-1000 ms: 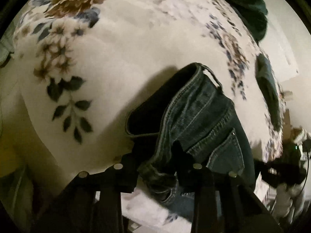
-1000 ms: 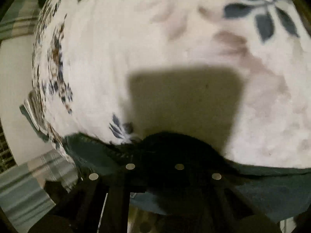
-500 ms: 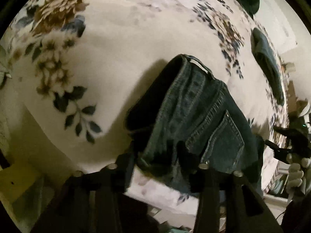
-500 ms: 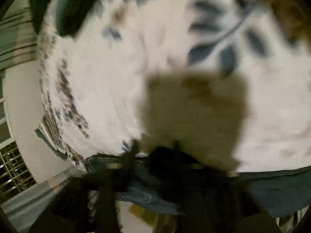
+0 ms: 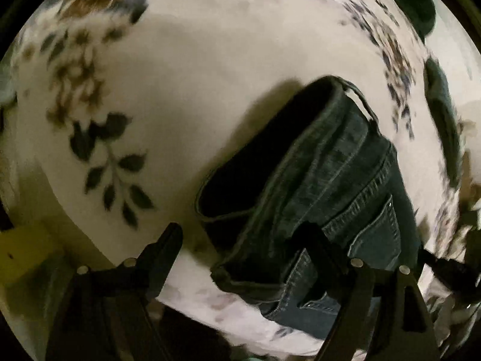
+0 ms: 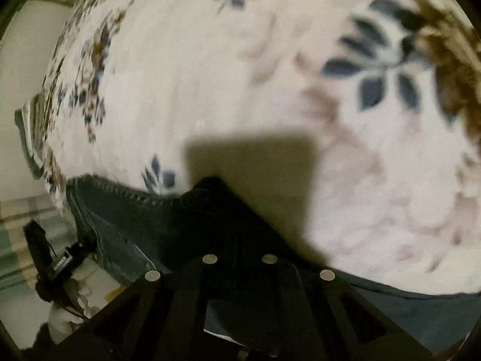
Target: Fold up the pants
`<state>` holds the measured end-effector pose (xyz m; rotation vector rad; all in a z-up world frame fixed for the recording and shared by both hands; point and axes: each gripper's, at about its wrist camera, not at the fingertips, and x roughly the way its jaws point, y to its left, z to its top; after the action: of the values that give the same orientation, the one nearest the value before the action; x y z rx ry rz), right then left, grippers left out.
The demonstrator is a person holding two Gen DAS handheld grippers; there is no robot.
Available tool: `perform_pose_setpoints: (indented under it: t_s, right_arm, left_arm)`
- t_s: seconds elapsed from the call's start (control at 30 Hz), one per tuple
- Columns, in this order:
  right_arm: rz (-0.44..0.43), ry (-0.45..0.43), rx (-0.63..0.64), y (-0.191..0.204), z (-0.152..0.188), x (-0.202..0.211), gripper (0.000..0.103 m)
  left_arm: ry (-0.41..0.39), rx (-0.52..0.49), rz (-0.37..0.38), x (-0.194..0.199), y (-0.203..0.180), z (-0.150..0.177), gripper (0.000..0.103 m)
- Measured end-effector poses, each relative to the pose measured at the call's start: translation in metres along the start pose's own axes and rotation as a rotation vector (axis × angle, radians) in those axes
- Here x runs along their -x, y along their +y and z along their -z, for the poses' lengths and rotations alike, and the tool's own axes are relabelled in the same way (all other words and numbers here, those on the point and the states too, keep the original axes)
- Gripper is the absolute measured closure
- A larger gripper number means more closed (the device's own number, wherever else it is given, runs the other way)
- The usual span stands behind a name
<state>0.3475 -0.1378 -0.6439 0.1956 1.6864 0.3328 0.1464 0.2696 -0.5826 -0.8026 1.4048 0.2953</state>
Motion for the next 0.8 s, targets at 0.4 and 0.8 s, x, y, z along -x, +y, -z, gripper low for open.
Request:
perform_pose_setpoints:
  t_s: [0.4,0.8]
  right_arm:
    - [-0.275,0.040,-0.252,-0.047,-0.014,0.018,0.056]
    - [-0.132,0.116,-0.263,-0.021,-0.035,-0.001,0.096]
  left_arm:
    - [-0.006,-0.033,0.027,0.002,0.007,-0.008,0.021]
    - [-0.023,-0.059,0.081,0.008,0.018,0.002,0.030]
